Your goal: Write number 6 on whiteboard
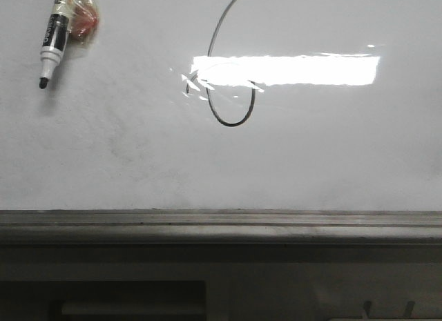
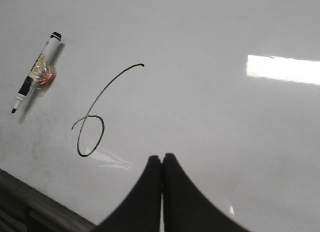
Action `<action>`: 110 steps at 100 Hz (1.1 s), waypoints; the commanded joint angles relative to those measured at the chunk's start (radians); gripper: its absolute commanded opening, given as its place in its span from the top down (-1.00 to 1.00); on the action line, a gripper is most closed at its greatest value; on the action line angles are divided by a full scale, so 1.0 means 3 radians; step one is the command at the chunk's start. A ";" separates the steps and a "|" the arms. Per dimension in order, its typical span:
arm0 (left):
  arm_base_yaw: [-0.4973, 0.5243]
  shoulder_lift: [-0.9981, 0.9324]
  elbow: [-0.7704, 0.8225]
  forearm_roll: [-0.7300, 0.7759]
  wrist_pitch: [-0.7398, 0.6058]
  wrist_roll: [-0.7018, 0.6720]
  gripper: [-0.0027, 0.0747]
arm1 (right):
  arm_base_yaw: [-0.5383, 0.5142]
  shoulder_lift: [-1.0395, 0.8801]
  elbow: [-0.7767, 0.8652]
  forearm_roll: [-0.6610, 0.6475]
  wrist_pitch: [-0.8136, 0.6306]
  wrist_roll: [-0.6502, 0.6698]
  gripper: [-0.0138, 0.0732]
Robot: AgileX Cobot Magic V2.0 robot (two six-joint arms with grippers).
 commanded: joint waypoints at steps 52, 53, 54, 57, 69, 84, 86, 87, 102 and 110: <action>0.0072 0.0093 -0.0034 0.1054 -0.0246 -0.0769 0.98 | -0.0028 0.0034 -0.0081 0.0052 -0.0254 -0.0045 0.83; 0.0084 0.0101 -0.0025 0.1139 -0.0269 -0.0928 0.98 | -0.0028 0.0034 -0.0081 0.0052 -0.0254 -0.0045 0.83; 0.0110 0.0118 -0.0023 0.1310 -0.0277 -0.1008 0.98 | -0.0028 0.0034 -0.0081 0.0052 -0.0254 -0.0045 0.83; 0.0175 0.0156 -0.0001 0.1643 -0.0292 -0.1395 0.98 | -0.0028 0.0034 -0.0081 0.0052 -0.0254 -0.0045 0.83; 0.0569 0.0330 0.0053 0.2791 -0.0211 -0.2575 0.98 | -0.0028 0.0034 -0.0081 0.0052 -0.0254 -0.0045 0.83; 0.1205 0.0406 0.0145 0.3879 0.0133 -0.3731 0.98 | -0.0028 0.0034 -0.0081 0.0052 -0.0254 -0.0045 0.83; 0.1285 0.0399 0.0155 0.4040 0.0177 -0.3911 0.98 | -0.0028 0.0034 -0.0081 0.0052 -0.0254 -0.0045 0.83; 0.1334 0.0390 0.0161 0.4149 0.0194 -0.3969 0.98 | -0.0028 0.0034 -0.0081 0.0052 -0.0254 -0.0045 0.83; 0.1731 0.0218 0.0292 0.5011 0.0434 -0.4950 0.98 | -0.0028 0.0034 -0.0081 0.0052 -0.0254 -0.0045 0.83; 0.1911 0.0117 0.0388 0.5261 0.0434 -0.5137 0.98 | -0.0028 0.0034 -0.0081 0.0052 -0.0254 -0.0045 0.83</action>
